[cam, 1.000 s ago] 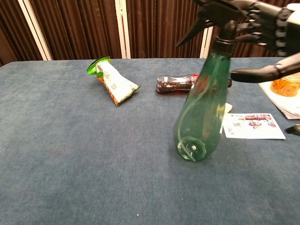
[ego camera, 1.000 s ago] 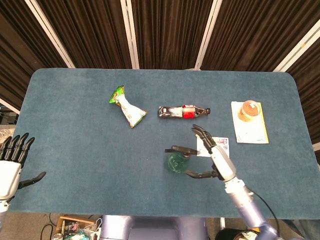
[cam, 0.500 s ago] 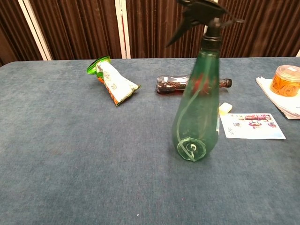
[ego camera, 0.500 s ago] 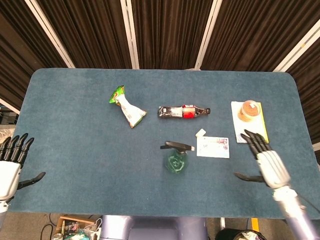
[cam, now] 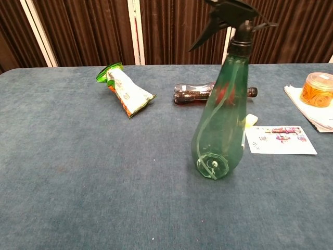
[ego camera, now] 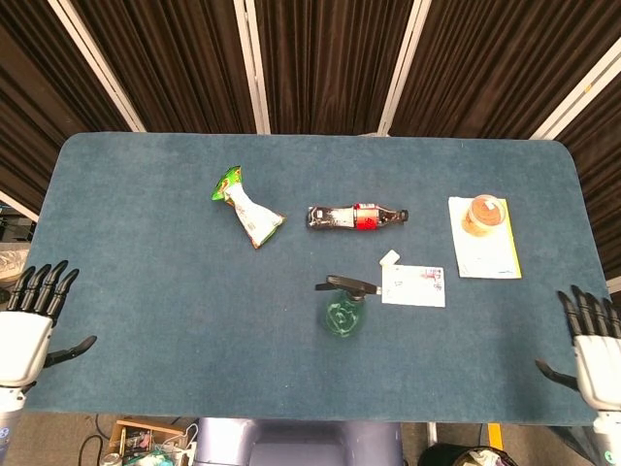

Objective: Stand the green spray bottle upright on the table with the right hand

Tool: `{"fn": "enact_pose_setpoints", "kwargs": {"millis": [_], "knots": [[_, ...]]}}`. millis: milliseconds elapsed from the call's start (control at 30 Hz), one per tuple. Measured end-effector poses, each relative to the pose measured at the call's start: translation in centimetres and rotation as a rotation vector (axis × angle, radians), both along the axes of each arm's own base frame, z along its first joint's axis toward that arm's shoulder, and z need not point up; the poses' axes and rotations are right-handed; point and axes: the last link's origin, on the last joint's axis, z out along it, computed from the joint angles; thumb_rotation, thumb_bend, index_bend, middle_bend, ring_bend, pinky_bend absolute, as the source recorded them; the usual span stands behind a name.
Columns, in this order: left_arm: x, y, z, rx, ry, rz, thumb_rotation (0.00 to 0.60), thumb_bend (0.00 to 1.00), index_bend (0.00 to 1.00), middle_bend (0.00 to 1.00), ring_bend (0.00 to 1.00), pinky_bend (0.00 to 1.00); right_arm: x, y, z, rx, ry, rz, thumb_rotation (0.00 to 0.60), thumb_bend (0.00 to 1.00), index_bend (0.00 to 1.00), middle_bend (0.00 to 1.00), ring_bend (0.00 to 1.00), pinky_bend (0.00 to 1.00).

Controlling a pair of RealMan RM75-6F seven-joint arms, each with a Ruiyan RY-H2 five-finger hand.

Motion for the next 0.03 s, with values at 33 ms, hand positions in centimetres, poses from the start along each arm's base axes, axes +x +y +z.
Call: {"fn": "enact_pose_setpoints", "kwargs": {"millis": [33], "knots": [[0.07,-0.05,-0.03,0.001,-0.002,-0.002,0.600,0.01,0.00,0.00,0.00,0.05,-0.15,0.19,0.02,-0.002,-0.004,-0.005,0.600,0.12,0.00,0.00,0.00,0.00]]}}
